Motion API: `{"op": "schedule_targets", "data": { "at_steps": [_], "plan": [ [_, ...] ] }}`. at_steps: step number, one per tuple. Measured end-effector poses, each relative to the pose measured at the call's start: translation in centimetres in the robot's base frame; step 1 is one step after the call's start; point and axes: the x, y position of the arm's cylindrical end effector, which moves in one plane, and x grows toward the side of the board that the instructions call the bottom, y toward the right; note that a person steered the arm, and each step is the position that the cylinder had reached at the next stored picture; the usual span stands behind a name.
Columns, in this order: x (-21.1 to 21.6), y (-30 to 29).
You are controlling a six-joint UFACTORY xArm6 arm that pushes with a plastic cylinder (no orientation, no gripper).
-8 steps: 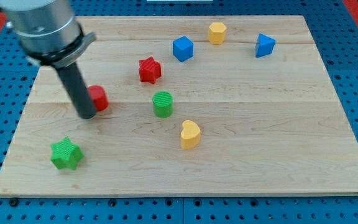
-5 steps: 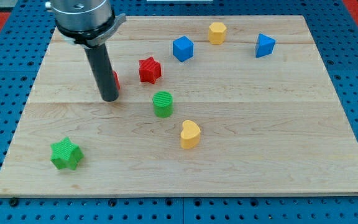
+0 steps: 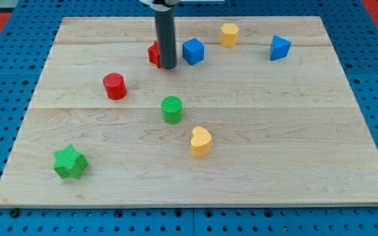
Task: Push the red star to the center left
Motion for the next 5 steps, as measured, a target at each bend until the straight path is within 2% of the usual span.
{"op": "schedule_targets", "data": {
  "at_steps": [2,4,5],
  "plan": [
    [-4.8,0.5],
    [-4.9,-10.6],
    [-6.3,-12.5]
  ]
}}
